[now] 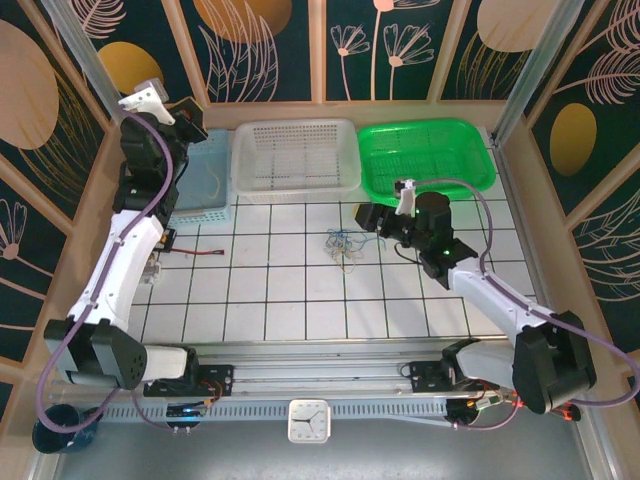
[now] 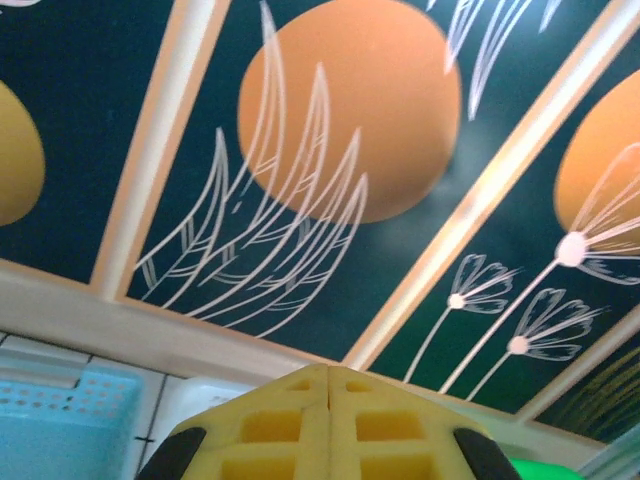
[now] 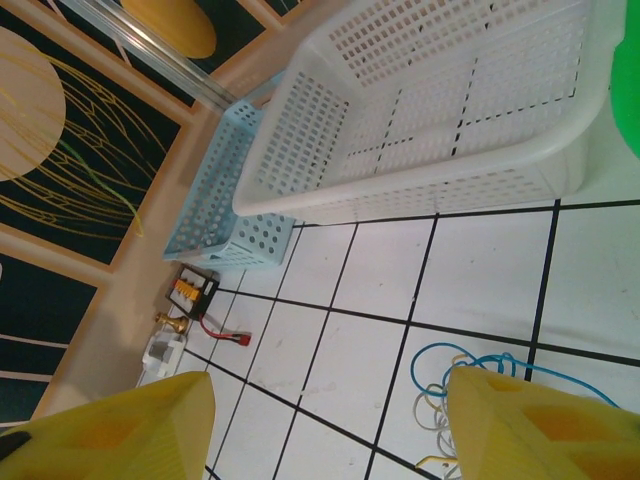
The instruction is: Untangle the cables
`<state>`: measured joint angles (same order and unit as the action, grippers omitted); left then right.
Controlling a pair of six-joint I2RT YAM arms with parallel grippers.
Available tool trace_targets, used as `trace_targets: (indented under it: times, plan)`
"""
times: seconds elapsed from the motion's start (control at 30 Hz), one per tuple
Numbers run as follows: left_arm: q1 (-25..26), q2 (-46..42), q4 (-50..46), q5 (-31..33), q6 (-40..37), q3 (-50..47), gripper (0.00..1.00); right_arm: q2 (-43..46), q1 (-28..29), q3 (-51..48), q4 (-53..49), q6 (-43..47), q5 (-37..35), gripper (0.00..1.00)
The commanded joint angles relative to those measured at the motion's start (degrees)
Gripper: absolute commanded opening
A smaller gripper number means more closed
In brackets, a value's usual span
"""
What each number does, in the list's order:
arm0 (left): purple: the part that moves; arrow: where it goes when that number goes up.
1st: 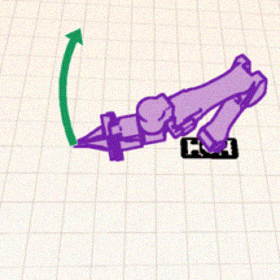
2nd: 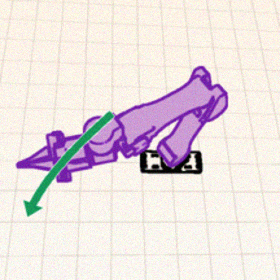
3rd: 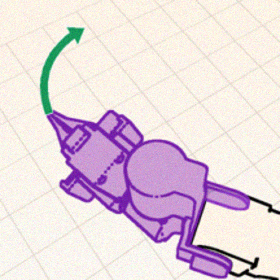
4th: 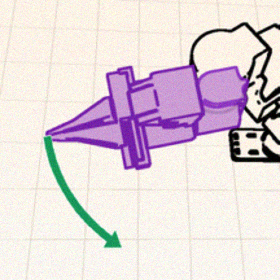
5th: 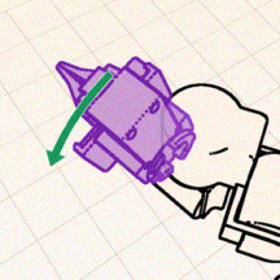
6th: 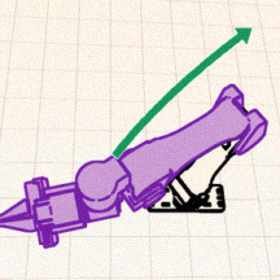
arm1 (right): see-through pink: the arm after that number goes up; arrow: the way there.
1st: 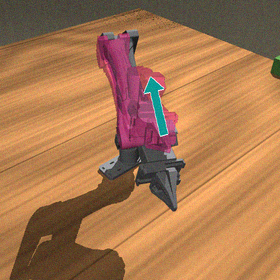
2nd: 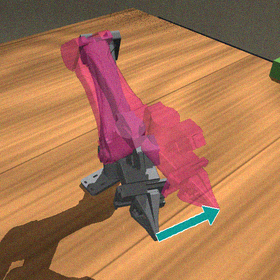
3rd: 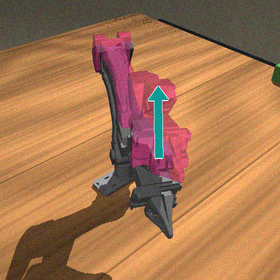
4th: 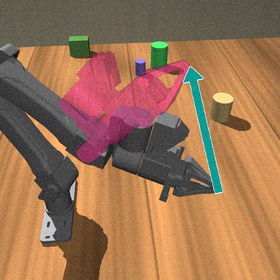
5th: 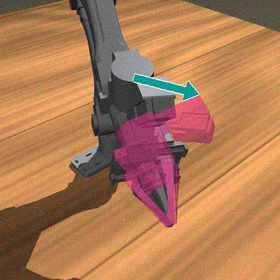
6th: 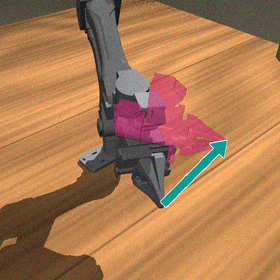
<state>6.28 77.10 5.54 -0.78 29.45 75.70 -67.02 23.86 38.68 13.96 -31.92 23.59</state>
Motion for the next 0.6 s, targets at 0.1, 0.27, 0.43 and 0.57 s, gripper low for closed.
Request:
trace_targets:
  times: [0.1,0.27,0.43,0.57]
  plan:
    - [-1.85,3.36,1.28,1.86,-3.08,1.88,0.0,3.2,-0.33,-2.27,-2.13,-0.51,-1.47,0.63]
    - [-3.78,7.35,2.43,2.6,-4.34,3.95,0.0,4.18,-0.36,-2.89,-2.61,-0.92,-1.53,0.63]
    - [-5.9,11.61,4.75,2.54,-5.57,5.04,0.0,5.04,-0.37,-3.34,-2.79,-1.3,-1.71,0.63]
    - [-6.68,15.41,6.1,2.94,-6.41,5.63,0.0,5.59,-0.38,-3.52,-3.37,-1.29,-1.86,0.63]
